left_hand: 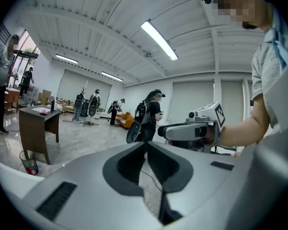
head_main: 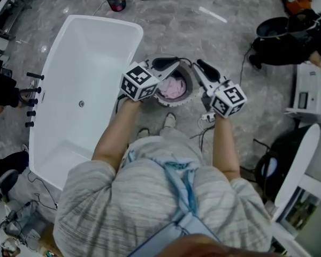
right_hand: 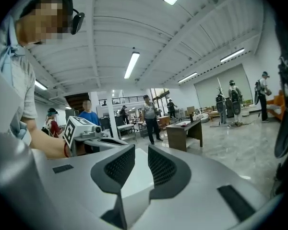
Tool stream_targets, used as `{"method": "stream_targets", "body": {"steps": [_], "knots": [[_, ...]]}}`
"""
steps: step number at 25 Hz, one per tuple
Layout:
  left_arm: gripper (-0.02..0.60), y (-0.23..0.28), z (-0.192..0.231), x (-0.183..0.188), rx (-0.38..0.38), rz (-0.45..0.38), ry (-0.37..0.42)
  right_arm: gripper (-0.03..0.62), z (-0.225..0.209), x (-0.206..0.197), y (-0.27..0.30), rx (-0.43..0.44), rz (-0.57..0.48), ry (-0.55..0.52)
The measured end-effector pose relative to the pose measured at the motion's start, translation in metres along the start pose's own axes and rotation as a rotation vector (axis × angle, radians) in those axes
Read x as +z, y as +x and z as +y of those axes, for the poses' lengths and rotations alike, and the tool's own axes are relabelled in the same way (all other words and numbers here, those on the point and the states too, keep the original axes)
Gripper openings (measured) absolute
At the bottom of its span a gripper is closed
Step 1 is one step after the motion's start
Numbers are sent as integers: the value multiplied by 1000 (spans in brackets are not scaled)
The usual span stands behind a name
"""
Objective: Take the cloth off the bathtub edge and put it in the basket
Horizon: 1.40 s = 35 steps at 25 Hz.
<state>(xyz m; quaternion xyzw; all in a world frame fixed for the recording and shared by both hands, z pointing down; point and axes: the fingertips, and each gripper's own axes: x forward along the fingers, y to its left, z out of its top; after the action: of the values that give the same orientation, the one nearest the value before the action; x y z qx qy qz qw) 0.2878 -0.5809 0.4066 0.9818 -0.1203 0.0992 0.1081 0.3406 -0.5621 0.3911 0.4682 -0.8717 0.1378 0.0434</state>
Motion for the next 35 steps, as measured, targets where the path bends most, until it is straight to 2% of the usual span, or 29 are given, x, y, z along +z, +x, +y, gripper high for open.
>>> {"method": "stream_targets", "body": {"steps": [2,8,9,10,11,19,26,35], "knots": [[5,-5,-4,4,-7,-23,4,87,6,3,-1,0,-14,-3],[5,-14,-19,6,-25,-55,-7,86,21,7,-11,-5,-44,0],[3,-16,-21,7,-25,-59,-7,68,23,8,-13,-5,-53,0],[4,-18,-22,8,-24,-64,-7,9,25,10,-15,-5,-62,1],[3,-20,-24,8,-24,-67,-8,6,27,10,-17,-4,-68,3],[4,-34,-37,17,-44,-113,3,5,49,12,-24,17,-72,-18],[3,-47,-43,21,-51,-121,9,5,68,14,-22,33,-72,-32],[3,-56,-42,17,-42,-140,-12,5,73,14,-22,33,-79,-29]]}}
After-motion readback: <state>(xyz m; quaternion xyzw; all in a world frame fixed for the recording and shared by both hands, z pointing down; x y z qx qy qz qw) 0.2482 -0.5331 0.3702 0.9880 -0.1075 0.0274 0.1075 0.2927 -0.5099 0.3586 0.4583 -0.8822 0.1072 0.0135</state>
